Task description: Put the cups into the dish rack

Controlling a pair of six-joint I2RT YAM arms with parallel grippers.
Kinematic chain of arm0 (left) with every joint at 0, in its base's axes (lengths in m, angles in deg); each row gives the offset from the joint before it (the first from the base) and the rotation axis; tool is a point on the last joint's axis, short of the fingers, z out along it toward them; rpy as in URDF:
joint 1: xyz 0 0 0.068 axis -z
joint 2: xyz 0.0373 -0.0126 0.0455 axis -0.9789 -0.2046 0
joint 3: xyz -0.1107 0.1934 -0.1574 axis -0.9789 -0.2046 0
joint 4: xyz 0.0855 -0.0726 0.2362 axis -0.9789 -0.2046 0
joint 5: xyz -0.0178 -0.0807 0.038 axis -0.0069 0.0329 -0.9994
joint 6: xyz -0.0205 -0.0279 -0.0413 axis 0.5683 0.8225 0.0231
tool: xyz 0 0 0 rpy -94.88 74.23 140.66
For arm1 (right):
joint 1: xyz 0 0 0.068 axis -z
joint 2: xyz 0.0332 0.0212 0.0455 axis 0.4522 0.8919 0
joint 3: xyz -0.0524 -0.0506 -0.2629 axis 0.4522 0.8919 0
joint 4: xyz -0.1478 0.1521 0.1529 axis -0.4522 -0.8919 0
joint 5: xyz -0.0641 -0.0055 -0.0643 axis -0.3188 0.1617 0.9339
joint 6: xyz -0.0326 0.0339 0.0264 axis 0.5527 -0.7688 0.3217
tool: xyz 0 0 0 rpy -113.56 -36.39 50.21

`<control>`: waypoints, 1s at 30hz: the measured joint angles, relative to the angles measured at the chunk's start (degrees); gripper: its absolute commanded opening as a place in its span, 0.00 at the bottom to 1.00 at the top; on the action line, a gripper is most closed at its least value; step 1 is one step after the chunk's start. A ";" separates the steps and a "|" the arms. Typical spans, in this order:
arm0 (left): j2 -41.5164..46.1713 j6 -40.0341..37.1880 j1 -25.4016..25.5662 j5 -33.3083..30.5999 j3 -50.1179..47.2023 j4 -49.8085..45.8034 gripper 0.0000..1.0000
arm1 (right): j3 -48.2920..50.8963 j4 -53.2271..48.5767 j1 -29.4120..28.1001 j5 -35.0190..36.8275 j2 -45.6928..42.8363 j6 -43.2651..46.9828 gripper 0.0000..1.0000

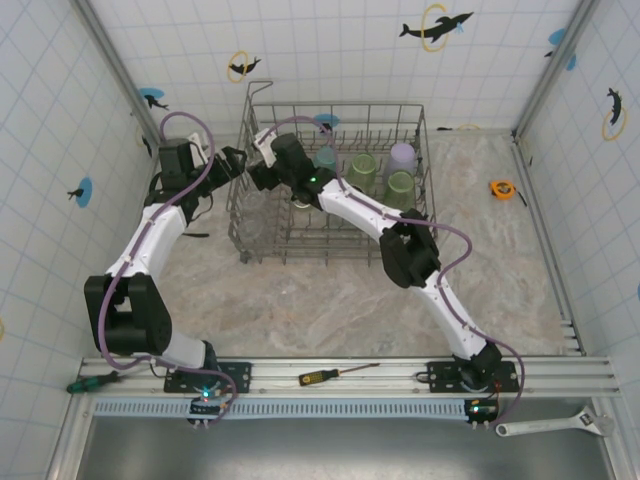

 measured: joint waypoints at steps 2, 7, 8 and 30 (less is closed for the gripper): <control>0.09 -0.28 -0.02 -1.14 0.13 -0.61 0.98 | 0.00 -0.07 0.50 0.44 0.00 0.00 0.96; 0.90 -1.07 -0.07 -4.17 0.76 -1.11 0.98 | 0.00 -1.90 1.05 3.98 -0.55 1.75 1.00; 1.25 -1.09 -0.07 -4.76 0.92 -1.29 0.98 | 0.00 -2.56 1.16 4.61 -0.94 1.90 1.00; 10.03 -3.69 -0.57 -22.67 0.76 -8.61 0.98 | 22.18 -12.20 11.72 5.95 -38.16 -1.90 1.00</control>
